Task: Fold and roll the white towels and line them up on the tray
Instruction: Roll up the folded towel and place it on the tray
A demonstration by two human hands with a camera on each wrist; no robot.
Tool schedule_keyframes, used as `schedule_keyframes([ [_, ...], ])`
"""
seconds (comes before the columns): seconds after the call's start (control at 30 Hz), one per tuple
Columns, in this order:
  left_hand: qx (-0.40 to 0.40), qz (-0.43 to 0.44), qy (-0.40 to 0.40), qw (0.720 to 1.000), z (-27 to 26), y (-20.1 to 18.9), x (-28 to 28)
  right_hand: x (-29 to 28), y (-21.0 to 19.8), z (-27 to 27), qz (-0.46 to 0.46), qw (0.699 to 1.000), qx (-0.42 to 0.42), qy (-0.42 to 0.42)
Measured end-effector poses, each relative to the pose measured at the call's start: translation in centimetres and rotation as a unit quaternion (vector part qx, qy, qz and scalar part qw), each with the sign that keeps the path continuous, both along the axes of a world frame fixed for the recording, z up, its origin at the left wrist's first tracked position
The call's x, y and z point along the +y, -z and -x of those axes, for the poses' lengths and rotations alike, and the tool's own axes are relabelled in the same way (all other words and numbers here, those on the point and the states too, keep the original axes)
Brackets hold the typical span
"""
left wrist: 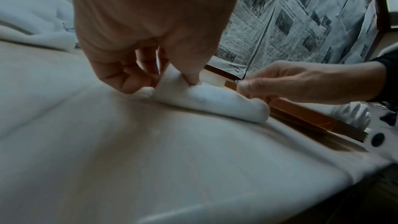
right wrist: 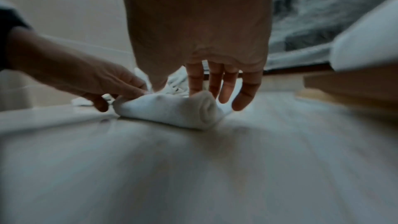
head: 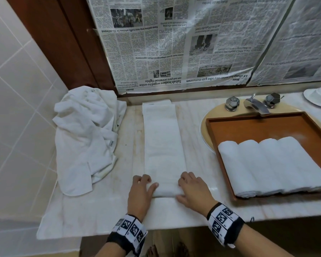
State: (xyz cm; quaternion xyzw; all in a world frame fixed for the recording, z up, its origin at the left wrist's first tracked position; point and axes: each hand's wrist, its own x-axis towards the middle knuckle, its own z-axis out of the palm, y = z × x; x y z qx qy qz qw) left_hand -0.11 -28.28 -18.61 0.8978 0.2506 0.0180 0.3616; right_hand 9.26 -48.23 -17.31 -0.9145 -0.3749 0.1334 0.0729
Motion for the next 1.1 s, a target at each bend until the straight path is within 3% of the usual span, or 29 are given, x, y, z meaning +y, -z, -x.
schedule_keyframes([
  [0.07,-0.029,-0.053,0.017,0.998,0.4,0.1,-0.3,0.0,0.6,0.2,0.008,1.000,-0.002,-0.024],
  [0.13,-0.068,-0.102,0.071,0.990,0.9,0.7,-0.4,-0.2,0.6,-0.4,-0.042,0.998,0.050,-0.001],
  [0.3,-0.055,-0.118,0.151,0.980,2.1,2.1,0.6,-0.4,-0.6,-2.8,-0.066,0.983,0.169,0.014],
  [0.4,-0.037,-0.076,0.140,0.986,0.8,1.2,1.6,-0.4,-1.1,-3.4,-0.062,0.977,0.201,0.032],
  [0.47,-0.004,-0.035,0.137,0.990,-0.2,0.3,2.4,-0.8,-1.2,-3.3,-0.112,0.969,0.212,0.062],
  [0.53,0.018,0.016,0.123,0.992,-0.8,-0.2,2.9,-1.1,-1.1,-2.9,-0.139,0.970,0.191,0.064],
  [0.67,0.017,0.096,0.055,0.994,-0.6,-0.2,2.9,-0.8,-0.4,-1.7,-0.089,0.988,0.107,0.059],
  [0.9,0.026,0.078,-0.016,0.996,-0.3,-0.2,1.6,-0.3,0.3,-0.8,-0.057,0.997,-0.036,0.035],
  [1.1,0.036,0.098,-0.060,0.993,-0.8,-0.7,1.5,-0.9,0.2,0.1,-0.036,0.998,-0.046,-0.023],
])
